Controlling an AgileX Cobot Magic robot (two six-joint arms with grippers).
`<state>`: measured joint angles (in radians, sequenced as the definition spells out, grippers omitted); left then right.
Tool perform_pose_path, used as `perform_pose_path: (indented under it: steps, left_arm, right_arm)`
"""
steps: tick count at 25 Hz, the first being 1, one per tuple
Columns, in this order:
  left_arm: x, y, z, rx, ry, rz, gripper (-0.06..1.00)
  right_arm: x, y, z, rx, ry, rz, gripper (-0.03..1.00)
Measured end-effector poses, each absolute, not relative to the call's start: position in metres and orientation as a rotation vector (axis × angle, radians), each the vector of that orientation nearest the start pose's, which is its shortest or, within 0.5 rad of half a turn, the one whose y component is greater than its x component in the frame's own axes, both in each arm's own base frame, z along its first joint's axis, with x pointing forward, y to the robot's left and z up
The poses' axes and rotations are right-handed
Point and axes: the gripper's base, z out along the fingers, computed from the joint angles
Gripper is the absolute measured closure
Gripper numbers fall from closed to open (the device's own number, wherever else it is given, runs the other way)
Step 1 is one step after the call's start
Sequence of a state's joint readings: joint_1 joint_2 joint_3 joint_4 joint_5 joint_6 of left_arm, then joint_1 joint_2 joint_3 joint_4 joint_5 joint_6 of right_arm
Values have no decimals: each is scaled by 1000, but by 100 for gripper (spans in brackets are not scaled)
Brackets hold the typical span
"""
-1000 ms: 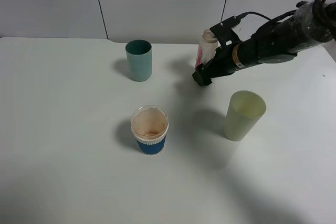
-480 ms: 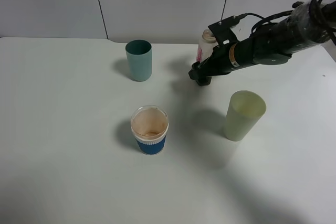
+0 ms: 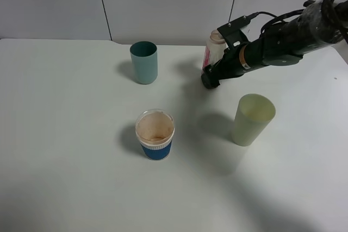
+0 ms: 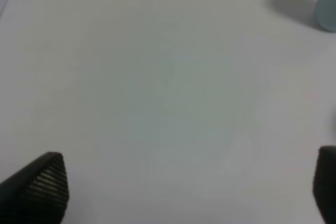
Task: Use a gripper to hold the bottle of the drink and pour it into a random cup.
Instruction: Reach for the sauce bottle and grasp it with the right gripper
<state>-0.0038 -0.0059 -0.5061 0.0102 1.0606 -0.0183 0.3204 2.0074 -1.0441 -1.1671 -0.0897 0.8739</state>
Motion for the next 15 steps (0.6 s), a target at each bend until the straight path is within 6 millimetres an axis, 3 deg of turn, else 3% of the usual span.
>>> perform_pose_path:
  steps: [15]
  left_arm:
    - [-7,1,279,-15,2032,-2,2]
  right_arm:
    - [372,125,118,-843,2277,-13,7]
